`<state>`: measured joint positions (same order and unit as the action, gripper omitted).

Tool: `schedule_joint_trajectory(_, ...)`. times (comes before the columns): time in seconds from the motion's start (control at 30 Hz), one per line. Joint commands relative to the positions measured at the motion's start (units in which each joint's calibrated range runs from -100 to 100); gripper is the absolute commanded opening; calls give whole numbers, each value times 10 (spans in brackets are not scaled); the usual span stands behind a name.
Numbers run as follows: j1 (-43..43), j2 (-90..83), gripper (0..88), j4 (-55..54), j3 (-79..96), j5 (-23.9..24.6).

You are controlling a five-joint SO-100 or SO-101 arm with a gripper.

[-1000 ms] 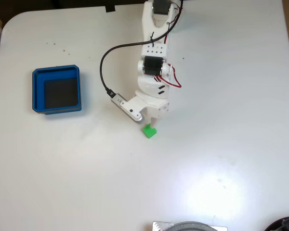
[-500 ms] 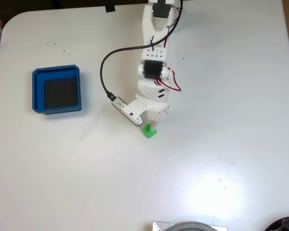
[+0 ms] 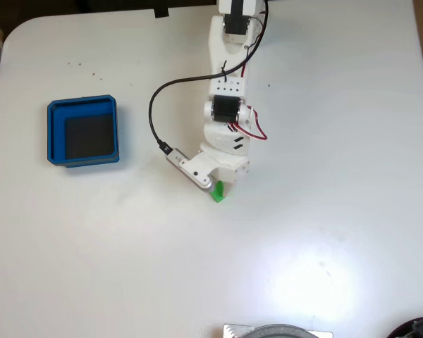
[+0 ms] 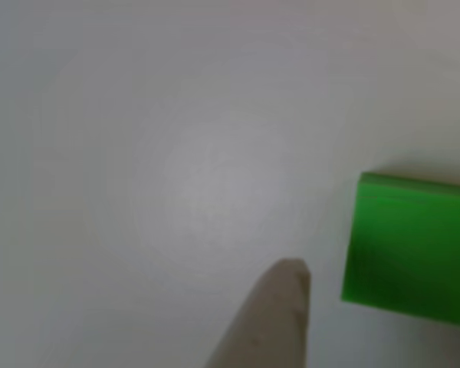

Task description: Pick up green cube and drop it in the blue box

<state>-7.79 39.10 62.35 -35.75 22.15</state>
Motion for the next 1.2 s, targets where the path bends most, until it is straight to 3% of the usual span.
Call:
schedule_joint_trajectory(0.0,5,-2,402,-5,-40,-1)
schedule_joint_trajectory(1.17,1,29,400,-6,-42,-1)
